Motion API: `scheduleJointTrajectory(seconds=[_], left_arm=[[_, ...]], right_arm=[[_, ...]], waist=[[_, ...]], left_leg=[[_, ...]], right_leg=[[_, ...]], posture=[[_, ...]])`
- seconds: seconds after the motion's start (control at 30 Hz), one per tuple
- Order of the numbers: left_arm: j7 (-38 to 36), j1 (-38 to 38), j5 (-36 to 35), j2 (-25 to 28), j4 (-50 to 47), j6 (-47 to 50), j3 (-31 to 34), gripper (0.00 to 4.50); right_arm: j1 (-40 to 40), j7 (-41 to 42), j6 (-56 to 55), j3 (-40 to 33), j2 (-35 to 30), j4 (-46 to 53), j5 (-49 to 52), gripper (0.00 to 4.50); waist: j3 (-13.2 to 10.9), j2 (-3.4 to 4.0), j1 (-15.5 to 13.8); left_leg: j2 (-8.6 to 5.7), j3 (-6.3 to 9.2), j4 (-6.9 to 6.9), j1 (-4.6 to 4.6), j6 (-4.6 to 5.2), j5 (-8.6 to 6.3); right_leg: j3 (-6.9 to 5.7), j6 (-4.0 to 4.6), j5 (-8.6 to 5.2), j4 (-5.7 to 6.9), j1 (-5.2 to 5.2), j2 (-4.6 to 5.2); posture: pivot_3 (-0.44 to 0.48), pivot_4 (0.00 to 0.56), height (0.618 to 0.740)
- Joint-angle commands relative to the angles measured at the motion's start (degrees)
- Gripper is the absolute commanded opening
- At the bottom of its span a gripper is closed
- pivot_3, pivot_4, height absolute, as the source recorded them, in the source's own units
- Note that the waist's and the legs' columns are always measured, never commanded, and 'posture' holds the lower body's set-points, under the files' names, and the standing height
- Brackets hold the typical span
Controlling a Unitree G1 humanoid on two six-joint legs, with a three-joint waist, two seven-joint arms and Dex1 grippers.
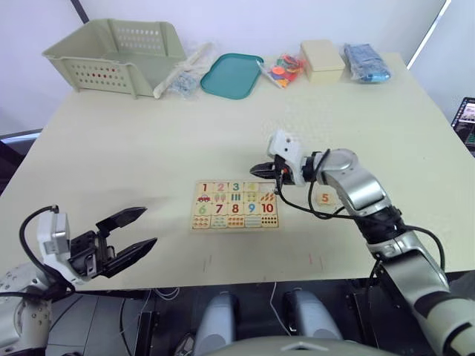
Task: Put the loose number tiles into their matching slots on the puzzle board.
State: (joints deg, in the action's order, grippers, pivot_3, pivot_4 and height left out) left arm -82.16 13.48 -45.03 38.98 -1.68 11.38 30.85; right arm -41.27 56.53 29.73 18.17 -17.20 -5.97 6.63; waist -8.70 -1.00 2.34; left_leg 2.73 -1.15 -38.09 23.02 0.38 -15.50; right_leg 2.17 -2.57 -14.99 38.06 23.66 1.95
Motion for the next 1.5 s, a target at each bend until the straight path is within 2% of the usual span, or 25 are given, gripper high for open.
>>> scheduleJointTrajectory(seconds=[0.03, 0.43, 0.53, 0.73, 0.83, 0.97, 1.0, 1.07, 1.1, 1.27, 1.5], left_arm=[[-0.03, -0.56, -0.28, 0.36, -0.39, -0.32, 0.25, 4.5], [-0.46, -0.59, -0.14, 0.71, -0.23, -0.01, 0.42, 4.5], [-0.42, -0.24, -0.05, 0.8, -0.34, 0.13, 0.51, 4.5], [0.45, 1.4, 0.52, -0.01, -1.3, 0.38, -0.04, 4.5], [0.37, 2.1, 1.14, -0.47, -0.49, -0.1, -0.32, 4.5], [0.94, 3.03, 2.65, -0.76, 0.6, -0.53, -0.9, 4.5], [1.14, 3.25, 3.01, -0.71, 0.8, -0.68, -1.0, 4.5], [1.28, 3.6, 3.5, -0.57, 1.15, -0.94, -1.15, 4.5], [1.29, 3.75, 3.68, -0.51, 1.36, -1.07, -1.17, 4.5], [1.23, 4.42, 4.55, -0.06, 2.45, -1.62, -1.06, 4.5], [1.35, 4.86, 4.81, 0.58, 2.5, -1.52, -1.32, 4.5]], right_arm=[[0.01, -0.33, 1.42, -0.45, -0.03, 4.08, 1.46, 0.03], [4.99, -2.02, 1.46, -1.47, -0.85, 9.43, 3.09, 0.03], [9.69, -2.56, -1.09, -4.84, -1.58, 14.15, 6.03, 0.03], [23.68, 1.63, -5.05, -14.13, -9.62, 26.31, 13.77, 0.03], [30.61, 2.43, -4.73, -19.08, -13.74, 30.23, 17.26, 0.89], [44.02, 1.7, -5.21, -29.93, -18.49, 35.84, 20.59, 2.87], [46.86, 1.43, -5.3, -32.04, -19.21, 36.77, 21.12, 3.15], [51.56, 1.2, -5.68, -35.34, -20.18, 38.11, 21.78, 4.15], [53.89, 0.99, -5.9, -37.08, -20.43, 38.64, 22.1, 4.45], [61.87, 0.93, -7.68, -42.69, -21.42, 38.78, 22.25, 4.45], [65.39, 0.76, -9.86, -44.35, -21.73, 37.51, 22.26, 4.45]], waist=[[0.0, 0.0, 0.03], [0.0, -0.01, -0.04], [0.0, -0.01, -0.15], [-0.01, -0.05, -0.56], [-0.01, -0.05, -0.42], [-0.02, -0.08, -0.89], [-0.03, -0.07, -0.91], [-0.01, -0.13, -1.08], [0.0, -0.18, -1.11], [0.01, -0.21, -1.52], [0.02, -0.23, -1.57]], left_leg=[[0.0, 0.0, 0.0, 0.0, 0.0, 0.0], [0.0, -0.01, 0.0, 0.0, 0.0, 0.0], [-0.01, 0.0, 0.0, 0.0, 0.0, 0.0], [-0.04, -0.01, -0.02, 0.0, 0.01, 0.0], [-0.01, -0.01, -0.01, -0.06, 0.0, 0.0], [-0.02, -0.03, 0.01, -0.07, 0.01, -0.01], [-0.02, -0.04, 0.01, -0.07, 0.01, -0.01], [-0.02, -0.07, -0.02, -0.1, 0.01, -0.01], [-0.01, -0.08, -0.03, -0.12, 0.01, -0.01], [0.0, -0.14, -0.03, -0.16, 0.01, -0.01], [0.0, -0.14, -0.04, -0.16, 0.01, -0.01]], right_leg=[[0.0, 0.0, 0.0, 0.0, 0.0, 0.0], [0.01, 0.0, 0.0, -0.02, 0.0, -0.01], [0.0, 0.0, 0.0, -0.03, -0.01, -0.01], [0.01, -0.02, -0.01, -0.08, -0.07, 0.02], [0.02, -0.02, -0.02, -0.06, -0.11, -0.04], [0.0, -0.02, -0.04, -0.14, -0.2, -0.08], [0.06, -0.03, -0.04, -0.14, -0.19, -0.07], [0.11, -0.05, -0.04, -0.12, -0.2, -0.07], [0.11, -0.04, -0.04, -0.11, -0.21, -0.1], [0.14, -0.04, -0.05, -0.12, -0.23, -0.13], [0.15, -0.04, -0.05, -0.12, -0.23, -0.13]], posture=[[0.0, 0.15, 0.74], [0.0, 0.15, 0.74], [0.0, 0.15, 0.74], [0.0, 0.15, 0.74], [0.0, 0.15, 0.74], [0.0, 0.15, 0.74], [0.0, 0.15, 0.74], [0.0, 0.15, 0.74], [0.0, 0.15, 0.74], [0.0, 0.15, 0.74], [0.0, 0.15, 0.74]])
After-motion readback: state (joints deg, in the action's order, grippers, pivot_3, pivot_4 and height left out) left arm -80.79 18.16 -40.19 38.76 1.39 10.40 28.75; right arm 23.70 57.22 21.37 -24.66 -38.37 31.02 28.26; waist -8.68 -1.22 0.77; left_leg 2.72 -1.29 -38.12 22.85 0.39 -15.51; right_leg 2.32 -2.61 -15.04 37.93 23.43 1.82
